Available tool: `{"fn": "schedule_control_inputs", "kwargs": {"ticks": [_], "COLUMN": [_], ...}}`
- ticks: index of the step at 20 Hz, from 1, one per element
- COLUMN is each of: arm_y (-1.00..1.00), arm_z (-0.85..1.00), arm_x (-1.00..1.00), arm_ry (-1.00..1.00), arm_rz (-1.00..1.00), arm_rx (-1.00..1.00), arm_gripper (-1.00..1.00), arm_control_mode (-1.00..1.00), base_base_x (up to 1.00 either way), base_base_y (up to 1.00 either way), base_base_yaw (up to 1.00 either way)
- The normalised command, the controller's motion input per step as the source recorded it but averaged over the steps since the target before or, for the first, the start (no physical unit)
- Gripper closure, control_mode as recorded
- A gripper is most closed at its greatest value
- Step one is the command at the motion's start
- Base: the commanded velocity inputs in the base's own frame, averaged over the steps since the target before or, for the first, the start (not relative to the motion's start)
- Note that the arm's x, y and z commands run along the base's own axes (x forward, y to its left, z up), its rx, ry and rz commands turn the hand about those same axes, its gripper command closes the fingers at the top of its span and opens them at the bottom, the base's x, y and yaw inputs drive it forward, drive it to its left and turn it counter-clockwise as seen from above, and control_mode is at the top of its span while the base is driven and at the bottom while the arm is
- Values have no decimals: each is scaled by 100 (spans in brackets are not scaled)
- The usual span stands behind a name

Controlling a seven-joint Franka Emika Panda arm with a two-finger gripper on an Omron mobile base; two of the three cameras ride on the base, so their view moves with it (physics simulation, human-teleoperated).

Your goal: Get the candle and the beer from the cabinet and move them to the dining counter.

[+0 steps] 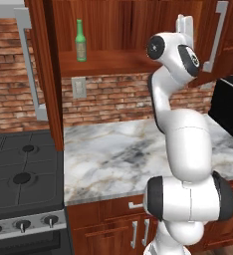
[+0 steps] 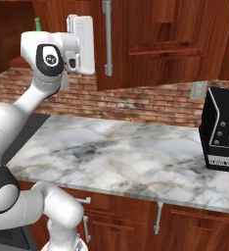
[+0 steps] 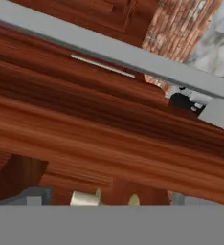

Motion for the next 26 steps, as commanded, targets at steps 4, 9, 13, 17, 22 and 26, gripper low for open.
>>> {"fn": "schedule_control_inputs", "kwargs": {"ticks": [4, 9, 13, 17, 22, 26], "arm_y": [1, -5, -19, -35, -52, -58], "arm_z": [-14, -9, -12, -22, -26, -28], "arm_x": [-18, -31, -41, -36, -18, -17], "arm_ry": [-14, -17, -19, -19, -16, -14], "arm_rz": [-29, -29, -28, -27, -25, -23], "arm_rx": [8, 7, 9, 10, 6, 6], "arm_gripper": [-100, -100, -100, -100, -100, -100], "arm_control_mode": [-100, -100, -100, -100, -100, -100], "base_base_x": [0, 0, 0, 0, 0, 0], "base_base_y": [0, 0, 0, 0, 0, 0], "base_base_yaw": [0, 0, 0, 0, 0, 0]}}
